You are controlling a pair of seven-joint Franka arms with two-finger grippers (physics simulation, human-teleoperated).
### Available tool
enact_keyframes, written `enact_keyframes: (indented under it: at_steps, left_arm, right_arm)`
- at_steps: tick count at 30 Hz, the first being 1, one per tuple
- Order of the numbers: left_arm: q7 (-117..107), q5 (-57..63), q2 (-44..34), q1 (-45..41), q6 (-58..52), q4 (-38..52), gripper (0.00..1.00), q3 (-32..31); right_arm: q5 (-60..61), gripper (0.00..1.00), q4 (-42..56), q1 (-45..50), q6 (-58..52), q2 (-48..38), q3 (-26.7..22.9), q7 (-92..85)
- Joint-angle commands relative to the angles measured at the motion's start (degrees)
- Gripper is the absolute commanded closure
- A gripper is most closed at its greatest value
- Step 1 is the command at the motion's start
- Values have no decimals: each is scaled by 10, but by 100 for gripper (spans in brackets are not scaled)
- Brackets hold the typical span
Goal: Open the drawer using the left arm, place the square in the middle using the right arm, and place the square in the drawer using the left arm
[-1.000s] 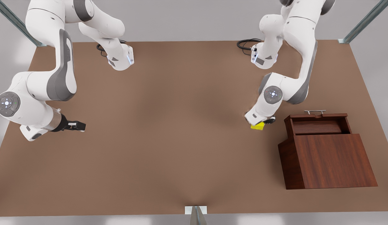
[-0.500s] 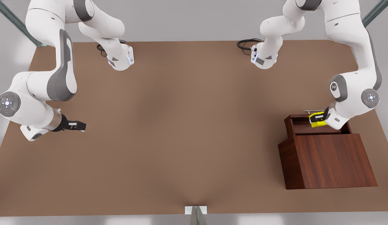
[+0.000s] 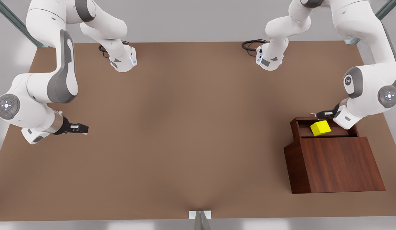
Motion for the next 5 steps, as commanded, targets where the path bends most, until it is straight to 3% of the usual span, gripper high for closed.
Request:
enact_keyframes:
  at_steps: [1, 3, 5]
  left_arm:
    - [0, 4, 1, -5, -13, 19, 0, -6]
    - [-1, 11, 4, -43, -59, 86, 0, -12]
    - [-2, 9, 5, -46, -61, 94, 0, -13]
  right_arm:
    - [0, 0, 0, 0, 0, 0, 0, 0]
    - [0, 0, 0, 0, 0, 0, 0, 0]
    - [0, 0, 0, 1, 0, 0, 0, 0]
